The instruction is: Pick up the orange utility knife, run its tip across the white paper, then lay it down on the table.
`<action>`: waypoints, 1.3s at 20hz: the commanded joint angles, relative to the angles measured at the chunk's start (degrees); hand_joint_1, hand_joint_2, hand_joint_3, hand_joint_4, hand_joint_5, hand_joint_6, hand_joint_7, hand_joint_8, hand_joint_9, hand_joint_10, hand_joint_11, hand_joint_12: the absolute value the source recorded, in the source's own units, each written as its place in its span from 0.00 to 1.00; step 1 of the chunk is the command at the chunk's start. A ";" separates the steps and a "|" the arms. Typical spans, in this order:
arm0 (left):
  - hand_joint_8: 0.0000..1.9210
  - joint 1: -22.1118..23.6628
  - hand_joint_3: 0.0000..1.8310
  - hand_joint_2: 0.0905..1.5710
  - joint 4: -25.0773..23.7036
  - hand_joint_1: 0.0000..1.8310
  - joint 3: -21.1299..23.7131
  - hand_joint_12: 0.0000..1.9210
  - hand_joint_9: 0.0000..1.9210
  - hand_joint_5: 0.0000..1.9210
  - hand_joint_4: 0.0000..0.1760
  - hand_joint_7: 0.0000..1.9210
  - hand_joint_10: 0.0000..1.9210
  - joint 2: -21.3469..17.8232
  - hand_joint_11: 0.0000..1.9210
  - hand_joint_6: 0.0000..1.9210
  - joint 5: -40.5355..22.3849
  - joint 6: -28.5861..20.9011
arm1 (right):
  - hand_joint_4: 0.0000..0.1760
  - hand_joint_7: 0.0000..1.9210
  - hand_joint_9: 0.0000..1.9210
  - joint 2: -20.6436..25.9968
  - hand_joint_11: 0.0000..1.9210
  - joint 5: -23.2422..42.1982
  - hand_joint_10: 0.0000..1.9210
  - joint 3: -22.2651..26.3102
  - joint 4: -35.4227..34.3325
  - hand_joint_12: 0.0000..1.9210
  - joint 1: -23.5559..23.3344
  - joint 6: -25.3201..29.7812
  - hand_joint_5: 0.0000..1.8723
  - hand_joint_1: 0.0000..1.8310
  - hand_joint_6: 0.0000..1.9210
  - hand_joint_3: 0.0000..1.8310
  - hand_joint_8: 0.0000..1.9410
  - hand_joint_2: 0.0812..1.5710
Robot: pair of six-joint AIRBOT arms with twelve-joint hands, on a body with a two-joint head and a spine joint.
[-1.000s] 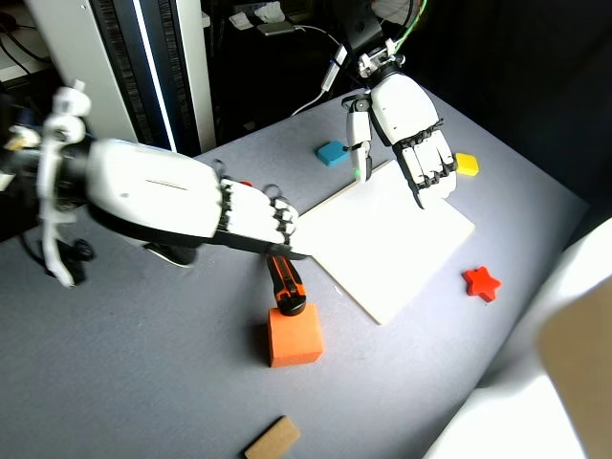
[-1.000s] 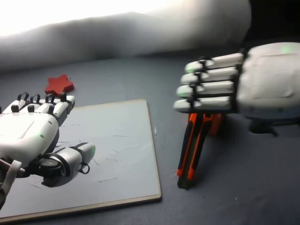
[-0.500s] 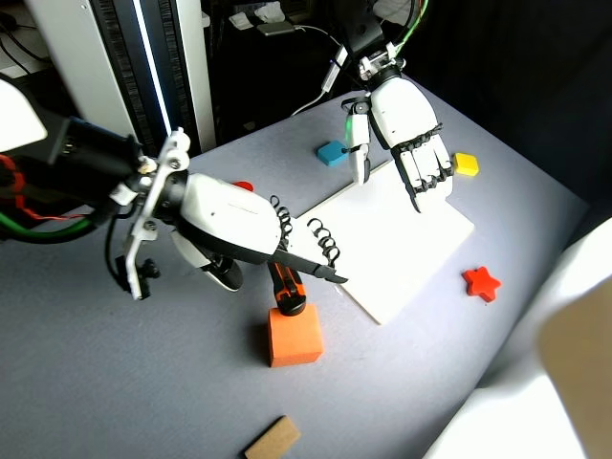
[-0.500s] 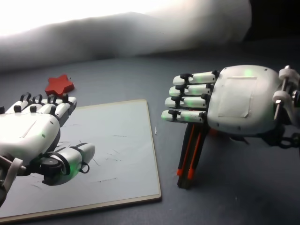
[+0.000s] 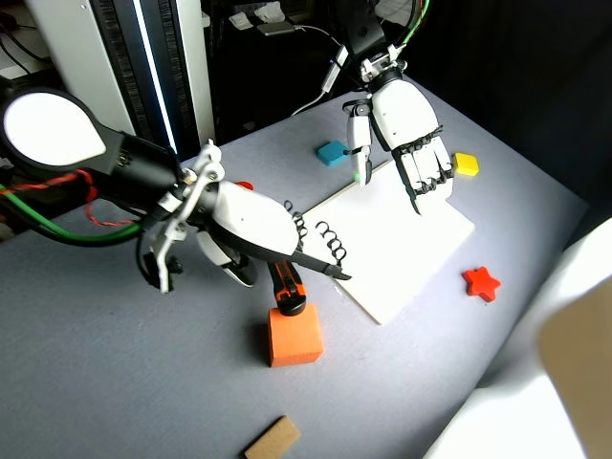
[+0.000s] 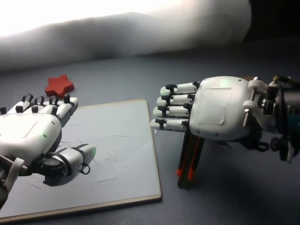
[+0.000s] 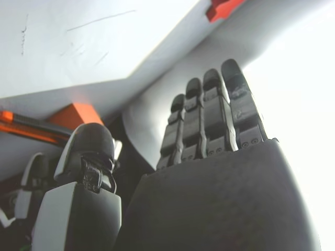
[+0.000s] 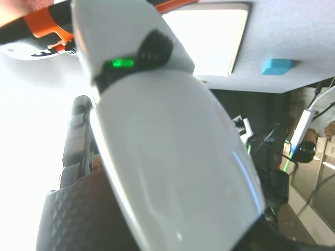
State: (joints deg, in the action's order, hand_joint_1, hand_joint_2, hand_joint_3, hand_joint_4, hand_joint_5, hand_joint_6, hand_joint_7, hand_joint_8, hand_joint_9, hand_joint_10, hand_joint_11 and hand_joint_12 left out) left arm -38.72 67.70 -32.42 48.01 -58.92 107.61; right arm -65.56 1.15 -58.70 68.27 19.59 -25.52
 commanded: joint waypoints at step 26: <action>0.00 1.04 0.00 0.86 -3.78 0.11 0.16 0.20 0.07 0.03 0.09 0.07 0.00 0.30 0.00 0.00 -3.37 -0.10 | 0.00 0.00 0.00 -8.58 0.00 2.37 0.00 -8.44 -0.07 0.00 3.00 -2.60 0.00 0.71 0.00 0.01 0.00 0.73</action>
State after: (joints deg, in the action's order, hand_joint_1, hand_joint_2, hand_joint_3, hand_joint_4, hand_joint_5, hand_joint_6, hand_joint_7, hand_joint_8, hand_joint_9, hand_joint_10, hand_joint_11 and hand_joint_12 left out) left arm -38.20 67.57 -32.25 48.42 -57.98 107.55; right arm -74.39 0.91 -67.22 68.14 22.94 -27.49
